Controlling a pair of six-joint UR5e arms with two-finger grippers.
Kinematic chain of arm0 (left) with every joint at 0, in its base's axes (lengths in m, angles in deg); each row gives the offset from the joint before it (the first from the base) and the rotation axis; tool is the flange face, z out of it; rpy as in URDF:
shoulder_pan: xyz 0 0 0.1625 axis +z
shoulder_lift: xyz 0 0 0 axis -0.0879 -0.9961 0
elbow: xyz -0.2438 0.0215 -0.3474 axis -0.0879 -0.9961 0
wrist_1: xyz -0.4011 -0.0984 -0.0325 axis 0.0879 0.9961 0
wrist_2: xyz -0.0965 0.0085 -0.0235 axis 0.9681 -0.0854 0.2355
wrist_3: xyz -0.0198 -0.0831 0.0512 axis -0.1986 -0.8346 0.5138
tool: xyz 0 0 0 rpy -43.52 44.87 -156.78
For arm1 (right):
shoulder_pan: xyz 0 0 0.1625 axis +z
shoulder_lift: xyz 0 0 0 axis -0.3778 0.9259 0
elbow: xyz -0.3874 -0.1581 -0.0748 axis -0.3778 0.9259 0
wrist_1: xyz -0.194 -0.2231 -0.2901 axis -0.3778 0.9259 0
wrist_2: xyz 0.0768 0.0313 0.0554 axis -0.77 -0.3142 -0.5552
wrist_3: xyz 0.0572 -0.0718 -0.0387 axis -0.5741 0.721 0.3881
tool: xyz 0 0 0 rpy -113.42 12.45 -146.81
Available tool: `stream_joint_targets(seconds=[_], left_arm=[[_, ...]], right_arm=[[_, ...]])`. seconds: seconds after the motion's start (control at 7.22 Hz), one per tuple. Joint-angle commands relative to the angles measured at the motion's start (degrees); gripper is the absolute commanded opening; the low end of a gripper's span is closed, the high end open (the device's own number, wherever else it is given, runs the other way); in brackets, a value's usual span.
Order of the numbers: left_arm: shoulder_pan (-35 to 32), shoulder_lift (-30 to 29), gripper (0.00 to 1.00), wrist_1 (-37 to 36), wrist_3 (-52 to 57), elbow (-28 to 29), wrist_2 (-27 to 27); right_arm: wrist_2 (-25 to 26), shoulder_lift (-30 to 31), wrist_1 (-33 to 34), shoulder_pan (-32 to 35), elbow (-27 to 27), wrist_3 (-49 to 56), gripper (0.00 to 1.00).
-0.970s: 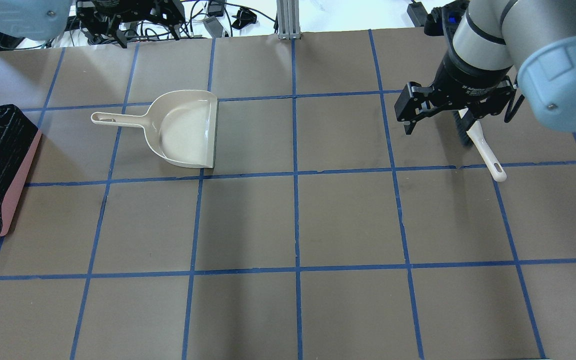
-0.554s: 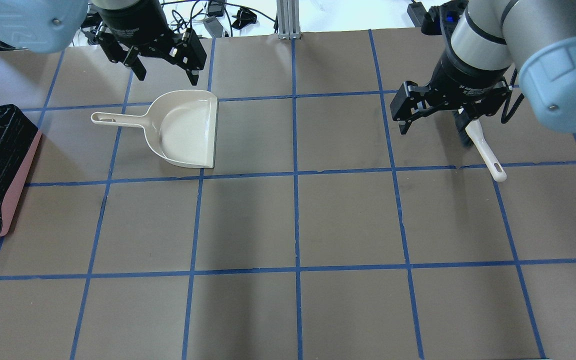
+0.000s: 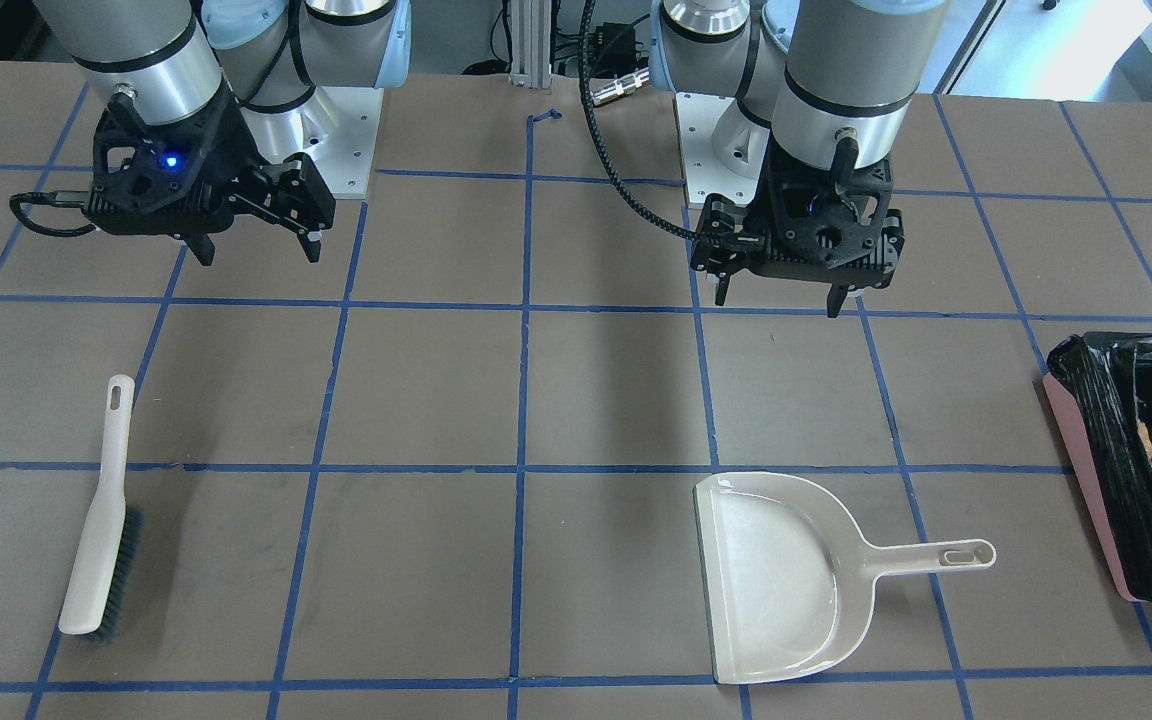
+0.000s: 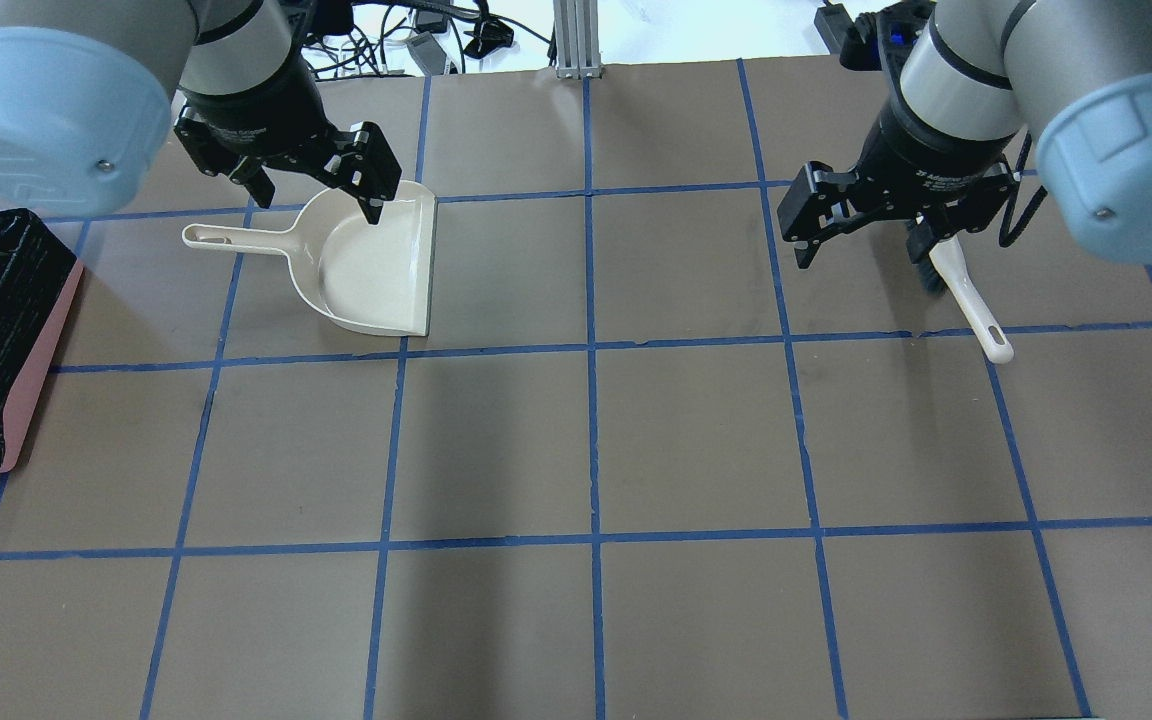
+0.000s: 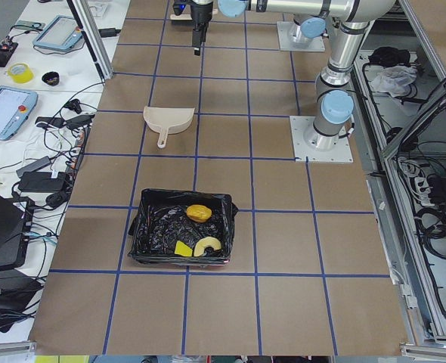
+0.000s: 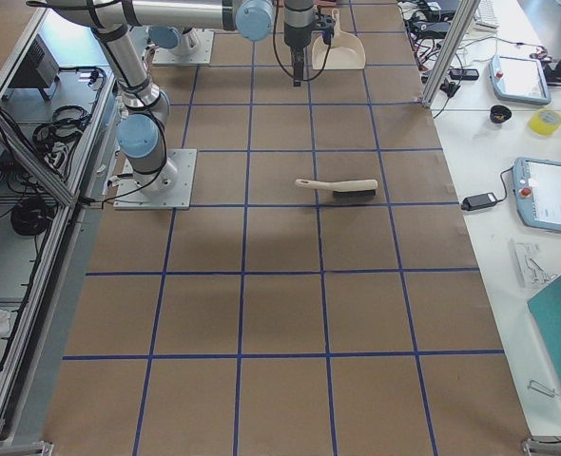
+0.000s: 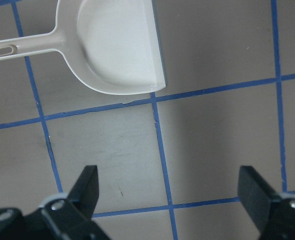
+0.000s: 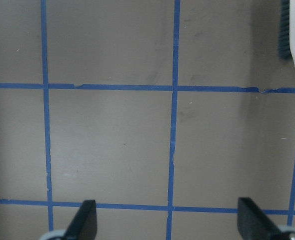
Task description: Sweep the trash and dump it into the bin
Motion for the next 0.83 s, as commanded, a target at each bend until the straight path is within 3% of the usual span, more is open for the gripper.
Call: stream_joint_targets(seconds=[0.0, 0.69], left_arm=[[0.9, 0.2, 1.00, -0.4, -1.2, -0.4, 3.4], [0.8, -0.6, 1.00, -1.1, -7.5, -1.0, 3.4]], right_arm=[[-0.1, -0.1, 0.0, 0.1, -0.1, -0.3, 1.00], [-0.1, -0.1, -0.1, 0.1, 0.0, -0.4, 1.00]])
